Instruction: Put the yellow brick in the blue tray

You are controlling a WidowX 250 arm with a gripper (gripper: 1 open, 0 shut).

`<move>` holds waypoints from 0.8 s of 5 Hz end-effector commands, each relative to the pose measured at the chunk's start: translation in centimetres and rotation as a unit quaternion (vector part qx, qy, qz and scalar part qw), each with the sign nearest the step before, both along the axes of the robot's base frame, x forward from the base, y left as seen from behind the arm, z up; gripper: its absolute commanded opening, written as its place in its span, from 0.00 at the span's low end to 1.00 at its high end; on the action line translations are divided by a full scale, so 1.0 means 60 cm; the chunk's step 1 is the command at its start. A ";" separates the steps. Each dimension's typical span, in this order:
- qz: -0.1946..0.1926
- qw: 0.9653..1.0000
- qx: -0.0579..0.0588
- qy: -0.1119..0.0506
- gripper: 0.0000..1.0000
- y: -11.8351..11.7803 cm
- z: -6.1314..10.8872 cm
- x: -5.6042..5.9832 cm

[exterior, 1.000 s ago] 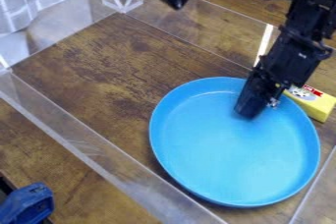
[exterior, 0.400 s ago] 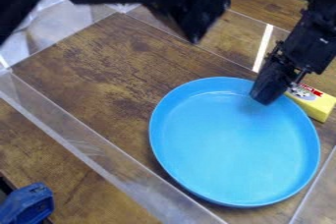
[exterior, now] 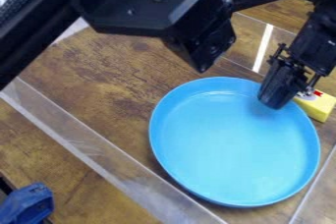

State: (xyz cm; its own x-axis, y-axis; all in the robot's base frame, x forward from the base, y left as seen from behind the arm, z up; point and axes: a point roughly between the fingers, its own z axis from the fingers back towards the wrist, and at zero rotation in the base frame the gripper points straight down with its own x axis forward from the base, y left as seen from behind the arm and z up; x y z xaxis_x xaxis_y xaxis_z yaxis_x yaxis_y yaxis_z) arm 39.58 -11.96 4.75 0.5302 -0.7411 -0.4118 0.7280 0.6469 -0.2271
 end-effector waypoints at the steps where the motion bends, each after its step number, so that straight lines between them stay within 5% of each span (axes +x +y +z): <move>1: 0.011 0.999 -0.016 -0.037 1.00 -0.019 0.044 -0.003; 3: 0.084 0.996 -0.017 -0.036 1.00 -0.009 0.046 0.019; 4: 0.083 0.996 -0.019 -0.039 1.00 -0.028 0.037 0.012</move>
